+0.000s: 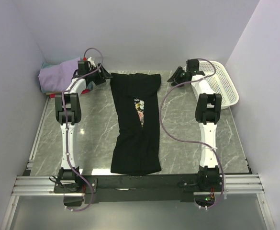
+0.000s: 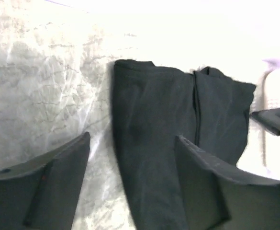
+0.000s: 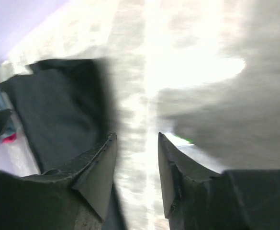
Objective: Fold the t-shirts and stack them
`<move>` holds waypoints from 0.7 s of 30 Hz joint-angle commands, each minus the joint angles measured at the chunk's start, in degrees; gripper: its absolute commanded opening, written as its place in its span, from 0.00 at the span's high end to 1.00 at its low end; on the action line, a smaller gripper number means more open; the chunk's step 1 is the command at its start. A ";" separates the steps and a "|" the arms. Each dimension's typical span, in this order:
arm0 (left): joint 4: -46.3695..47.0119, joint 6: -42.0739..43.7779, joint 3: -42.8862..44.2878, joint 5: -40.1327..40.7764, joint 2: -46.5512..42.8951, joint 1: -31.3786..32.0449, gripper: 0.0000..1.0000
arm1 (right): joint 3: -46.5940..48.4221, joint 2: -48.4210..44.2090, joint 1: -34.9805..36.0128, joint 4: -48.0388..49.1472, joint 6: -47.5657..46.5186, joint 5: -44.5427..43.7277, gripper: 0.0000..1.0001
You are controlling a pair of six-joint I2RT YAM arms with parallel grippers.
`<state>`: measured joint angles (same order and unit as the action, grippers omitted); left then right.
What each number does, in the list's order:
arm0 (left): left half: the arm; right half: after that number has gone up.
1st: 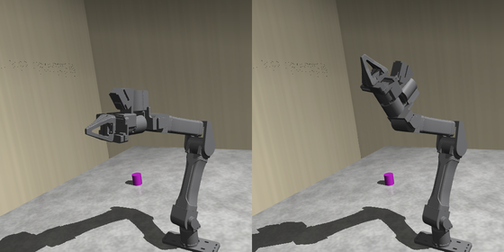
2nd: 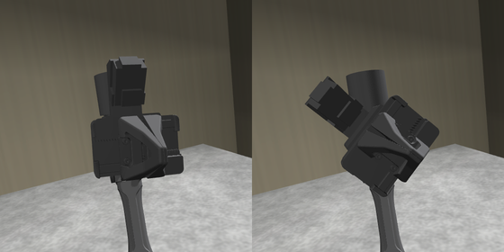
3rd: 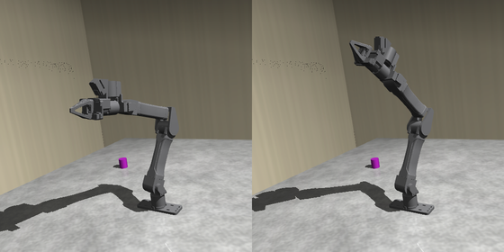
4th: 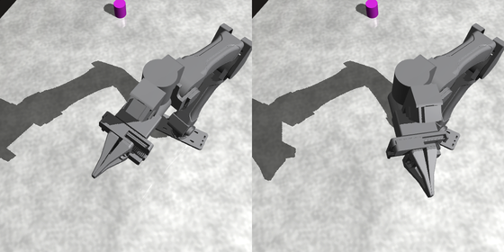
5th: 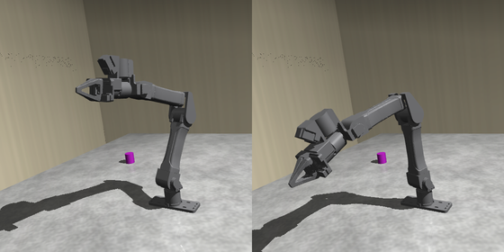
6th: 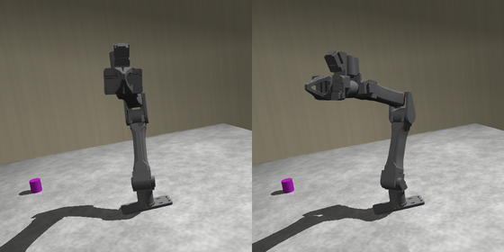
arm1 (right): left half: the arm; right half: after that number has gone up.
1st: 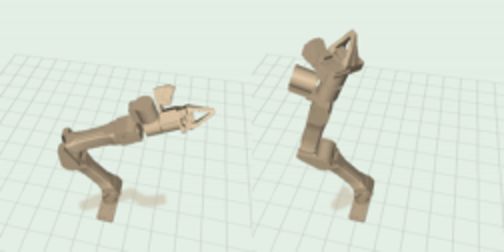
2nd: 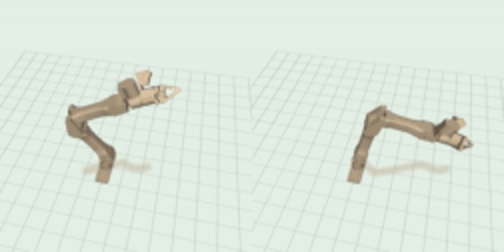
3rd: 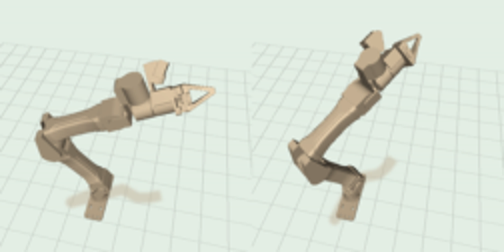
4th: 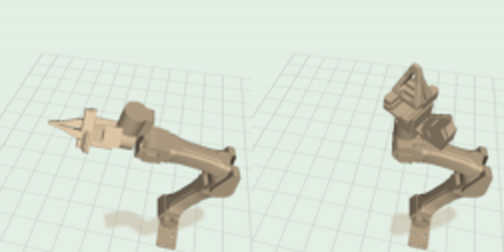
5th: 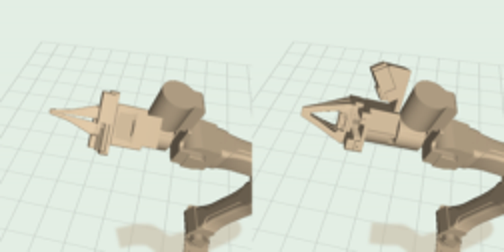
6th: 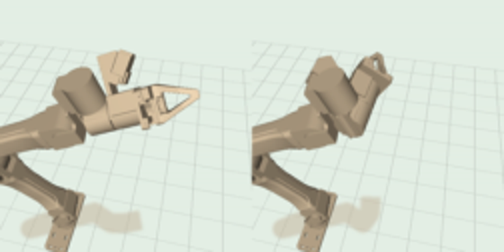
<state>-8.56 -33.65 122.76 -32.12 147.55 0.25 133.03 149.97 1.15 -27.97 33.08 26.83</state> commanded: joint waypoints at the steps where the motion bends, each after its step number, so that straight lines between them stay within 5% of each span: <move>1: 1.70 1.57 -2.23 -1.19 -6.12 0.54 0.16 | -7.24 -8.01 -0.88 5.81 -2.76 2.34 0.51; 10: 2.05 2.89 -30.94 7.49 -30.98 5.72 0.01 | -33.34 -29.28 1.31 8.37 -7.85 8.42 0.46; 21: 1.70 -0.54 -62.79 25.25 -61.48 16.36 0.01 | -56.82 -48.62 5.70 9.78 -11.54 5.43 0.36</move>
<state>-6.63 -32.64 67.37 -15.35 92.75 16.53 80.44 105.58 6.00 -19.55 23.97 33.63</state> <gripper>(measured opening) 0.994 0.634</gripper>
